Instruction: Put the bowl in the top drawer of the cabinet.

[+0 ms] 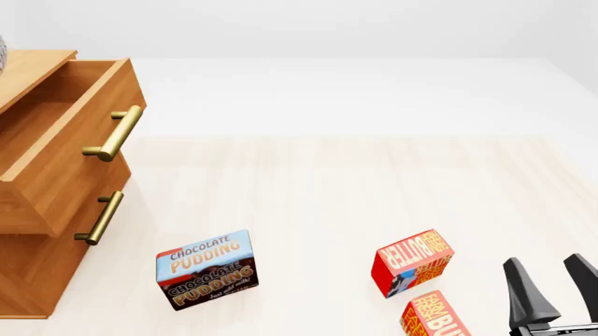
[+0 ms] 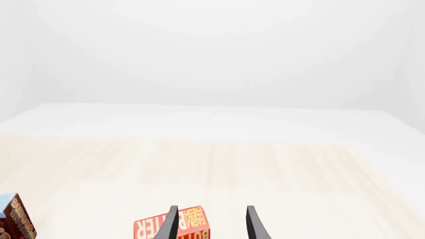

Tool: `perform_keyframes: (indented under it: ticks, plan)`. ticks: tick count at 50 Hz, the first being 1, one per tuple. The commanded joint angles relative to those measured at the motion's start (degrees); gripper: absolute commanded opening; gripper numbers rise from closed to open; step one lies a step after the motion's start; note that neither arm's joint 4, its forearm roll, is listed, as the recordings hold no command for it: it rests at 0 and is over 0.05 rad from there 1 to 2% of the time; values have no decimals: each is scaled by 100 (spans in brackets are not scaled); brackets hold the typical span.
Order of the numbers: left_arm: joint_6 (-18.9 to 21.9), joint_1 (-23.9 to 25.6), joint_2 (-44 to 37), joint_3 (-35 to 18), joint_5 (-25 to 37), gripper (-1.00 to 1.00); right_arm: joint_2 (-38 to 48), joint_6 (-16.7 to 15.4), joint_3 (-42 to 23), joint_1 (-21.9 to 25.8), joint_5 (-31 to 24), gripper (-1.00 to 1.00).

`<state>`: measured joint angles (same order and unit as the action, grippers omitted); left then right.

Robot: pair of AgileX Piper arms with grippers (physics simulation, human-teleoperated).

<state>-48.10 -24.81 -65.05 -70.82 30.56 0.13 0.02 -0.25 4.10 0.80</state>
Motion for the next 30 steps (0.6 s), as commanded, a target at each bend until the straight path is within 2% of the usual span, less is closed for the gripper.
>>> perform_keyframes:
  ticks: [1,16,30]
  plan:
    - [-257,-52,-88,107,-65,-100,-1,-6,0,17,4,100]
    - [-231,-299,-357,30,-87,-100,-2,-8,0,19,7,100]
    - [-398,-399,-441,80,-233,-100,-2,-16,-1,18,10,100]
